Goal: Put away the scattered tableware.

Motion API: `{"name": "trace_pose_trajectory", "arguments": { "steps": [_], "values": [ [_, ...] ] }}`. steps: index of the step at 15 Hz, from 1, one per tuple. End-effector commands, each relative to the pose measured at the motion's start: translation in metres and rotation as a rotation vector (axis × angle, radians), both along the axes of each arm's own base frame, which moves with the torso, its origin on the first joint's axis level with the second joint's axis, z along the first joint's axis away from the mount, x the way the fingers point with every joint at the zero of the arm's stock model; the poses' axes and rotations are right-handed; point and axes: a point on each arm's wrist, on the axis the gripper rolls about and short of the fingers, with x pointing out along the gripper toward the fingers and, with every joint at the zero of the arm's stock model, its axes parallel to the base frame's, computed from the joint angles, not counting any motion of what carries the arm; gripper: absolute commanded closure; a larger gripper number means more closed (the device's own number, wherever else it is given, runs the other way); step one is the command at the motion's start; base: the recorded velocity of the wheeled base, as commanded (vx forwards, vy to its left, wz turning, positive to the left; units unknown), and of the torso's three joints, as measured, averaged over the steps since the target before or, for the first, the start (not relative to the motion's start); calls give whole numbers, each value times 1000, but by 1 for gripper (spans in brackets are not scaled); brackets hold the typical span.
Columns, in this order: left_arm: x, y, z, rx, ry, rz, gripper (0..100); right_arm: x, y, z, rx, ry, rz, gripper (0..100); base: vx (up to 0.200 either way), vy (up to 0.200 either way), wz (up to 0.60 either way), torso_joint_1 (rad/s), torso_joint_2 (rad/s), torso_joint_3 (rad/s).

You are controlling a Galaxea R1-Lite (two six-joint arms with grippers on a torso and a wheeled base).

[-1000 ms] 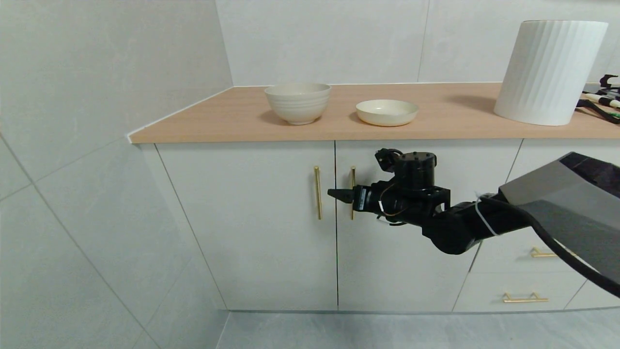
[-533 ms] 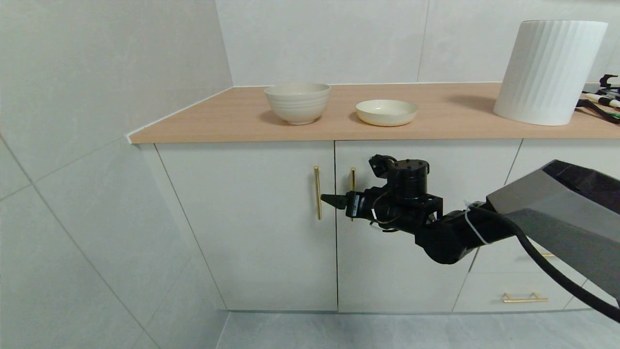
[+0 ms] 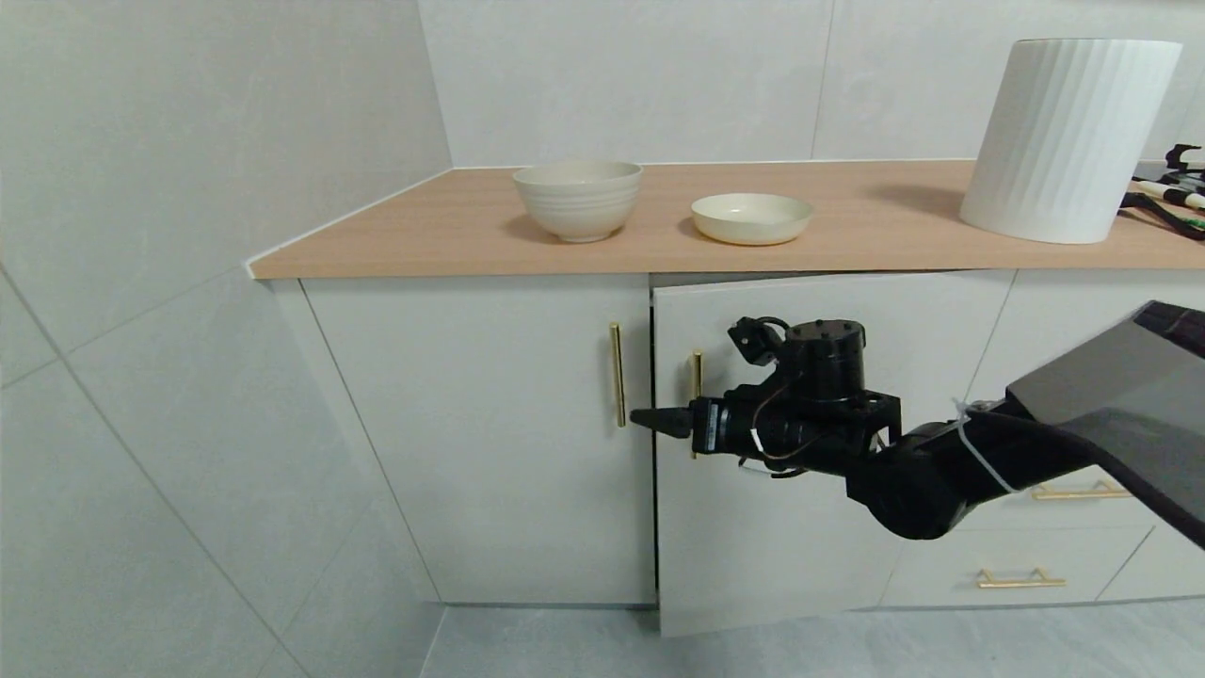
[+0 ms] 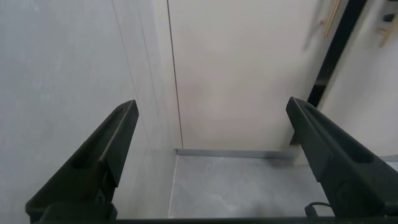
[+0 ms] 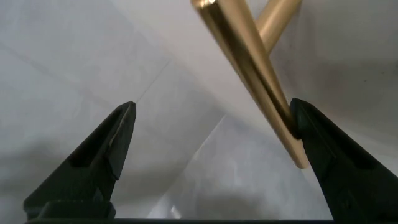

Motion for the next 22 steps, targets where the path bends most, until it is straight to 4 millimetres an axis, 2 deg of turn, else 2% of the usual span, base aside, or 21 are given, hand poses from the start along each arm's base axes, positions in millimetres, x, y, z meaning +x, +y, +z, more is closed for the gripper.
{"name": "trace_pose_trajectory", "arguments": {
  "steps": [1, 3, 5, 9, 14, 19, 20, 22],
  "values": [
    [0, 0, 0, 0, 0, 1, 0, -25, -16, 19, 12, -5, 37, 0, 0, 0, 0, 0, 0, 0],
    [0, 0, 0, 0, 0, 1, 0, -43, -25, 18, 12, 32, 122, 0, 0, 0, 0, 0, 0, 0],
    [0, 0, 0, 0, 0, 1, 0, -52, -29, 17, 15, 52, 169, 0, 0, 0, 0, 0, 0, 0],
    [0, 0, 0, 0, 0, 1, 0, -87, -43, 21, 16, 85, 255, 0, 0, 0, 0, 0, 0, 0],
    [0, 0, 0, 3, 1, 0, 0, -132, -71, 13, -21, 105, 344, 0, 0, 0, 0, 0, 0, 0],
    [0, 0, 2, 43, -7, -9, 0, -145, -81, 14, -18, 100, 344, 0, 0, 0, 0, 0, 0, 0],
    [-8, -1, 23, 42, -71, -39, 0, -147, -82, 13, -19, 102, 344, 0, 0, 0, 0, 0, 0, 0],
    [-20, -2, 68, 38, -60, -133, 0, -147, -82, 11, -22, 108, 343, 0, 0, 0, 0, 0, 0, 0]
  ]
}}
